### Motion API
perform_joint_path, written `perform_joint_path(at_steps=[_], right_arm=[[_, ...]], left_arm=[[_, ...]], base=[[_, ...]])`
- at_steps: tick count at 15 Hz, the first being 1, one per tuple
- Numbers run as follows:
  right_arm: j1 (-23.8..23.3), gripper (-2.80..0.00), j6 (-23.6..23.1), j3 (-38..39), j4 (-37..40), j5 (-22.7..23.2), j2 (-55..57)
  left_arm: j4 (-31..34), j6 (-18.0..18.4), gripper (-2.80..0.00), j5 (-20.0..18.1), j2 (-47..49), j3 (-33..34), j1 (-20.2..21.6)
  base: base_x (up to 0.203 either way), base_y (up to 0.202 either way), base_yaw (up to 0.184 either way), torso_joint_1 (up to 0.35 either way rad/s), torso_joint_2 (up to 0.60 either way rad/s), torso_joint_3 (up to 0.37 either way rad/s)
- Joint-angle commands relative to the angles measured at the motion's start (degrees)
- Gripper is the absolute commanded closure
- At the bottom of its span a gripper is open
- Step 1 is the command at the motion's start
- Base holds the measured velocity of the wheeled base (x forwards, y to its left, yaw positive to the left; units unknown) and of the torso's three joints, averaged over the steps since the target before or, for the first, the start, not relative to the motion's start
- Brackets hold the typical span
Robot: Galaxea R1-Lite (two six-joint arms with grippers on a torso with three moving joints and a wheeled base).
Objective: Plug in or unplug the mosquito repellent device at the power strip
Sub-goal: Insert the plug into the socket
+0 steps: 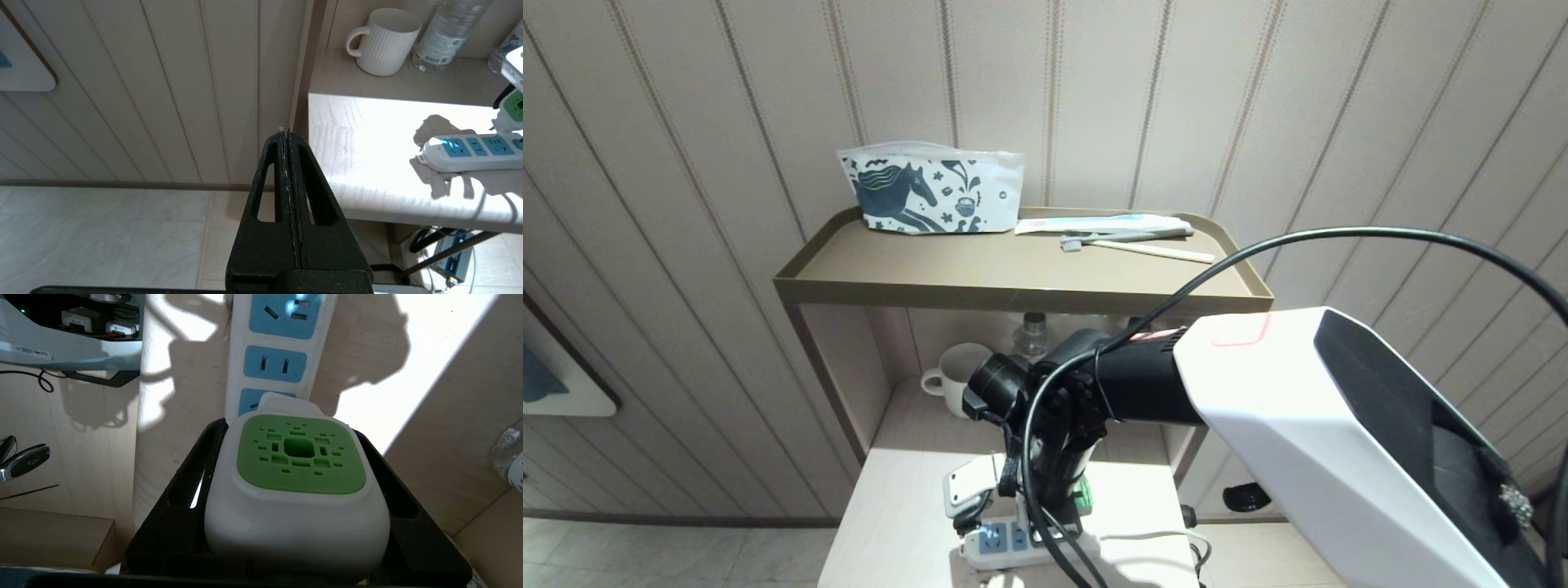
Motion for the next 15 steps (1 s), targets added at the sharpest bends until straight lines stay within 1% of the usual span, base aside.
perform_joint_path(at_steps=[1, 6, 9, 15], right_arm=[[0.18, 0.0, -0.41, -0.08, 0.08, 0.0, 1.02], [0.27, 0.0, -0.92, -0.08, -1.66, 0.0, 2.24], [0.27, 0.0, -0.67, -0.08, -4.13, -0.09, 3.01], [0.27, 0.0, -0.81, -0.08, -4.04, -0.01, 3.05]], left_arm=[[0.07, -0.02, 0.0, 0.01, 0.02, -0.02, 0.02], [0.07, 0.07, 0.0, 0.01, 0.02, -0.02, 0.01], [0.07, -0.02, 0.0, 0.01, 0.02, -0.02, -0.04], [0.07, -0.02, 0.0, 0.01, 0.02, -0.02, 0.02]], base=[[0.0, 0.0, 0.0, 0.0, 0.0, 0.0], [0.0, 0.0, 0.0, 0.0, 0.0, 0.0], [0.0, 0.0, 0.0, 0.0, 0.0, 0.0], [0.0, 0.0, 0.0, 0.0, 0.0, 0.0]])
